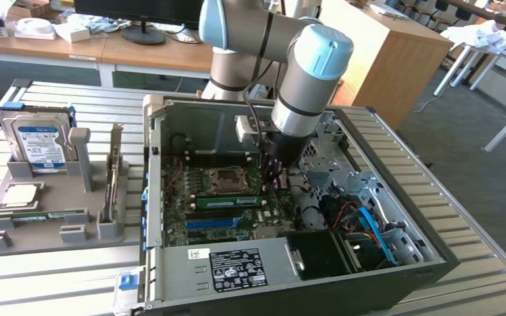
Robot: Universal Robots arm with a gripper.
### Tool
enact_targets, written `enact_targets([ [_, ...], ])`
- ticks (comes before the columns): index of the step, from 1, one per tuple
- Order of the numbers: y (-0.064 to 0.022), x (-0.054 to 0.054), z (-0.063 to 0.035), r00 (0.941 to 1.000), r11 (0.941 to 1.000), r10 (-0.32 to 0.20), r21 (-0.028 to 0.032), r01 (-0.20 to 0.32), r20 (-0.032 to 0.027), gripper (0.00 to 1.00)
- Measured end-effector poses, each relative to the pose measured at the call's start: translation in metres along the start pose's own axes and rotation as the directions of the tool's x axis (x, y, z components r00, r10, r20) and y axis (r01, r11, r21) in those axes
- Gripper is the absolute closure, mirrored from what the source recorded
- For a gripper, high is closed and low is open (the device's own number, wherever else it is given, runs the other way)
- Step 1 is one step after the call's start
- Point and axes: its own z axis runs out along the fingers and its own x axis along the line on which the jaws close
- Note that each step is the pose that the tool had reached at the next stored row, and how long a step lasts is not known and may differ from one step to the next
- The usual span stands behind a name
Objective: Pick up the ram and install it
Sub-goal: 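Press down the ram until it locks into place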
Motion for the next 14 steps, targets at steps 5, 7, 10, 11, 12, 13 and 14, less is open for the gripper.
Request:
enact_targets([
  [5, -0.0001, 0.0001, 0.0016, 1.0000, 1.0000, 0.000, 0.0001, 0.000, -0.0003, 0.90],
  [7, 0.0000, 0.0001, 0.0016, 1.0000, 1.0000, 0.000, 0.0000, 0.000, -0.0004, 0.90],
  [10, -0.0001, 0.0001, 0.0028, 1.0000, 1.0000, 0.000, 0.0003, 0.000, 0.0000, 0.90],
  [11, -0.0001, 0.0001, 0.0033, 1.0000, 1.0000, 0.000, 0.0004, 0.000, -0.0001, 0.90],
  [12, -0.0001, 0.0002, 0.0037, 1.0000, 1.0000, 0.000, 0.0005, 0.000, -0.0002, 0.90],
  [13, -0.0001, 0.0002, 0.0038, 1.0000, 1.0000, 0.000, 0.0005, 0.000, -0.0004, 0.90],
  [14, -0.0001, 0.0002, 0.0038, 1.0000, 1.0000, 0.000, 0.0006, 0.000, -0.0004, 0.90],
])
